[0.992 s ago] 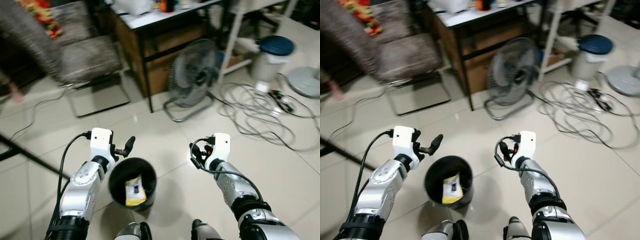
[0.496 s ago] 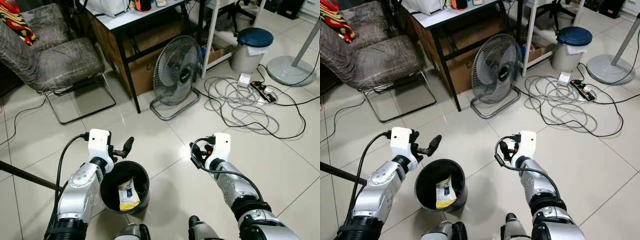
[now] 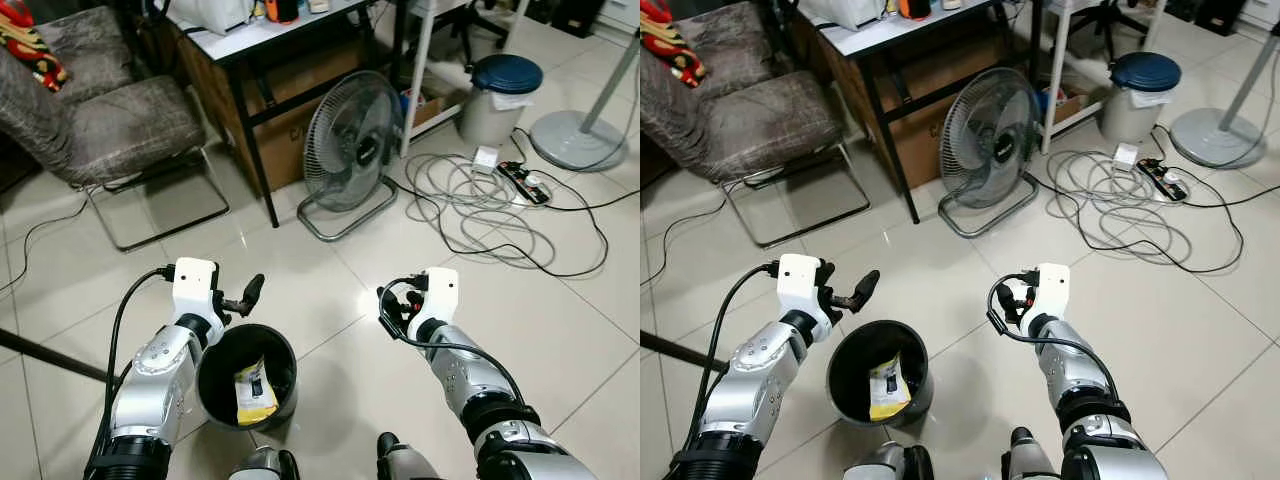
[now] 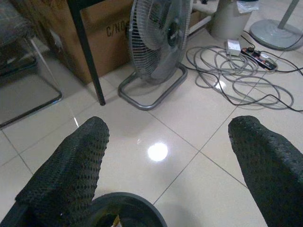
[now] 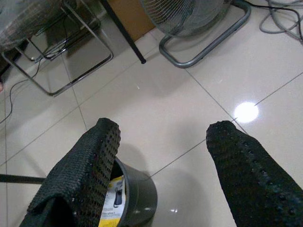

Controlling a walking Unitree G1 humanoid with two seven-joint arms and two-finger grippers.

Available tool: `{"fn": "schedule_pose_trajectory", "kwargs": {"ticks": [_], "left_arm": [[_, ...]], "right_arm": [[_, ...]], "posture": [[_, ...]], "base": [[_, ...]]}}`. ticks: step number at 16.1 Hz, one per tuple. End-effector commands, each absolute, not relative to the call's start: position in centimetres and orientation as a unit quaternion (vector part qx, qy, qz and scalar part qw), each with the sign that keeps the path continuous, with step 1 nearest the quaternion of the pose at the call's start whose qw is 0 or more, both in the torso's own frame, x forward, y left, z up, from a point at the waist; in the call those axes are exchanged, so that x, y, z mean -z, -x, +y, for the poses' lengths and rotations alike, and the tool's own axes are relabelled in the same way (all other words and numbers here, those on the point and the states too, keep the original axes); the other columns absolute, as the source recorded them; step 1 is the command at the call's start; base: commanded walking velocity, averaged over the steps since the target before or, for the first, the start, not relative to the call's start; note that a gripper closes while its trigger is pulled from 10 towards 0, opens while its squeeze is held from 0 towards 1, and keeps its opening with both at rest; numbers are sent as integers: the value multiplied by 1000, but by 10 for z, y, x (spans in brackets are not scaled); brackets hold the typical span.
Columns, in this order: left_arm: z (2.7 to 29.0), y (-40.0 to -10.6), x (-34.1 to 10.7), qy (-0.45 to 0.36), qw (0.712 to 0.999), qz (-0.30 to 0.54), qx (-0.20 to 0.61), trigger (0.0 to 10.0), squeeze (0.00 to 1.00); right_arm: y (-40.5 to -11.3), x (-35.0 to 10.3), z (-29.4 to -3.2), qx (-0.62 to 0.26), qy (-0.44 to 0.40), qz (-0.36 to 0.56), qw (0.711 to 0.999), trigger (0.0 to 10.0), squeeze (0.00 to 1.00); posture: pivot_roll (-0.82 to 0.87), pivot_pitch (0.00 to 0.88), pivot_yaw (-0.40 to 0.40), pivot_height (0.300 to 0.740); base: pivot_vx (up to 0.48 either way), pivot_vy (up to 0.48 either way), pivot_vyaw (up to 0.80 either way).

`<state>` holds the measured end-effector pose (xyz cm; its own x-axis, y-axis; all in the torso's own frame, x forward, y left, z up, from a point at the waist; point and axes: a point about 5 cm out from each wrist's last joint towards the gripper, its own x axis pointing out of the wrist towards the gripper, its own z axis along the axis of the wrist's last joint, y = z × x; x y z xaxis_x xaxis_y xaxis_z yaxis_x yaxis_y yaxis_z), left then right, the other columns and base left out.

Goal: Picking trash to rubbish bin

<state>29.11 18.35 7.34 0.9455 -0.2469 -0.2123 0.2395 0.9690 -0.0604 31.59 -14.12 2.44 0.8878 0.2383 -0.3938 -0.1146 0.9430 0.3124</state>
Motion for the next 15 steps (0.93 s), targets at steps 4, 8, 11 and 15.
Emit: {"fn": "schedule_pose_trajectory", "kwargs": {"ticks": [4, 8, 11, 15], "left_arm": [[190, -289, -71, 17, 986, 120, 116, 10000, 0], [187, -294, -73, 16, 985, 122, 125, 10000, 0], [190, -298, -76, 2, 981, 128, 144, 10000, 0], [195, -303, -82, 2, 984, 117, 133, 10000, 0]], "right_arm": [[-314, -21, -140, -87, -147, 227, 959, 10000, 0], [-318, -25, -142, -80, -151, 219, 961, 10000, 0], [-316, -23, -141, -57, -167, 215, 960, 10000, 0], [-310, -17, -134, -64, -171, 221, 958, 10000, 0]], "posture": [[-65, 133, 141, 740], [-95, 152, 176, 740], [-98, 162, 213, 740], [-89, 149, 203, 740]], "base": [[0, 0, -767], [0, 0, -228], [0, 0, 0], [0, 0, 0]]}}
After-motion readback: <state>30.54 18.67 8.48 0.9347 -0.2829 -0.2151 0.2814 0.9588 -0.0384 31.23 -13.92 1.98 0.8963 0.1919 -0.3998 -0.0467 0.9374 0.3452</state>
